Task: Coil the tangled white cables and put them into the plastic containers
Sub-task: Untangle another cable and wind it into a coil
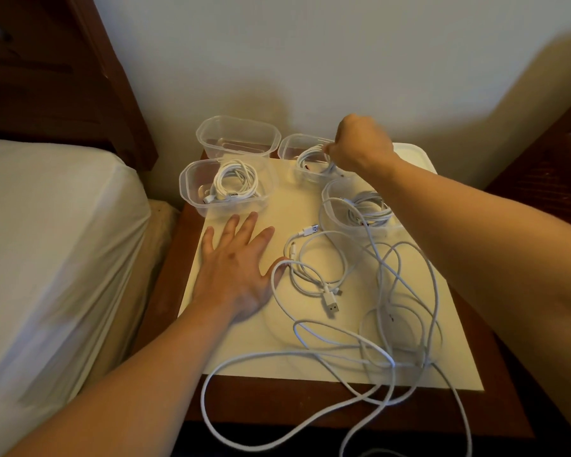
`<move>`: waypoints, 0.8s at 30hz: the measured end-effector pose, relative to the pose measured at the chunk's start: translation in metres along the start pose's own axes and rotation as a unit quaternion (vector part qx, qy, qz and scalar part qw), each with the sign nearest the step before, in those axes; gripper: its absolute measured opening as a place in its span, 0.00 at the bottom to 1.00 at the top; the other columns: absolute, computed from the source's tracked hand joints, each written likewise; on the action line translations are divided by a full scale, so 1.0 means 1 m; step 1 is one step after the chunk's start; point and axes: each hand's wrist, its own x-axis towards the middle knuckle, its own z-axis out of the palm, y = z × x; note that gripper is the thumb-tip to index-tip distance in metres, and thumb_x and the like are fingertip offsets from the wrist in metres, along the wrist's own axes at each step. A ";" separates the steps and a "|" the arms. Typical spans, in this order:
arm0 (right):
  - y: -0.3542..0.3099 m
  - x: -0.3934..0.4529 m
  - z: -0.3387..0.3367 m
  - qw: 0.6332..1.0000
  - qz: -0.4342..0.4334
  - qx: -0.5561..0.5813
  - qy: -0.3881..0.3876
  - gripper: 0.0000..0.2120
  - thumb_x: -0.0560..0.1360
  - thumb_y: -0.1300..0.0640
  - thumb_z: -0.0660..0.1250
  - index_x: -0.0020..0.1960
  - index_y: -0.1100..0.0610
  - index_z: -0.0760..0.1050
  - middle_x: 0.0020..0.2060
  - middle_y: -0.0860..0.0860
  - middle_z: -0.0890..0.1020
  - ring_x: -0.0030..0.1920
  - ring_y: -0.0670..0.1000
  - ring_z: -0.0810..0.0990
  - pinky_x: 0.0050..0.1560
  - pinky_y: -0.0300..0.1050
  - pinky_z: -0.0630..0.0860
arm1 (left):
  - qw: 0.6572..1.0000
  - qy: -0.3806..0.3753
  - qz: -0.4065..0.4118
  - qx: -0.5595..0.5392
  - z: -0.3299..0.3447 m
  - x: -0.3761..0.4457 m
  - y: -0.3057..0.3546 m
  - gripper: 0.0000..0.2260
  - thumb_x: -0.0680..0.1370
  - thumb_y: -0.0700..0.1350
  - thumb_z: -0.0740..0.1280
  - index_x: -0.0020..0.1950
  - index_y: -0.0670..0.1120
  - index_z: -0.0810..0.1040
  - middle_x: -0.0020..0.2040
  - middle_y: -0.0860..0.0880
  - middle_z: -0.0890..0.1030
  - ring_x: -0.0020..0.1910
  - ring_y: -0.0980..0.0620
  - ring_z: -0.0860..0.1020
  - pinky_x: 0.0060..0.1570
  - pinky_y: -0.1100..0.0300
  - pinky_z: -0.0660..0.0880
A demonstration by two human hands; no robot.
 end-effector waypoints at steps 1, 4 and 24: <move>0.001 -0.009 -0.003 1.000 0.002 0.011 0.012 0.15 0.77 0.47 0.72 0.52 0.59 0.81 0.44 0.56 0.83 0.42 0.58 0.81 0.44 0.50 0.80 | 1.000 0.004 0.000 -0.006 0.000 0.000 0.000 0.31 0.78 0.70 0.50 0.79 0.59 0.62 0.83 0.53 0.54 0.82 0.48 0.49 0.78 0.40 0.45; 0.005 -0.043 -0.017 0.997 0.003 0.063 0.051 0.11 0.77 0.50 0.67 0.50 0.57 0.82 0.45 0.55 0.85 0.42 0.59 0.80 0.43 0.50 0.78 | 0.998 0.044 0.005 -0.042 0.000 -0.002 -0.001 0.23 0.80 0.63 0.59 0.73 0.57 0.72 0.80 0.53 0.63 0.80 0.47 0.56 0.78 0.39 0.50; 0.085 -0.319 -0.003 0.951 0.189 0.240 0.056 0.19 0.81 0.45 0.64 0.68 0.52 0.72 0.63 0.50 0.72 0.62 0.54 0.75 0.62 0.55 0.74 | 0.989 -0.004 0.007 -0.150 -0.007 -0.063 0.005 0.19 0.84 0.49 0.60 0.76 0.51 0.72 0.80 0.55 0.64 0.81 0.52 0.56 0.80 0.51 0.49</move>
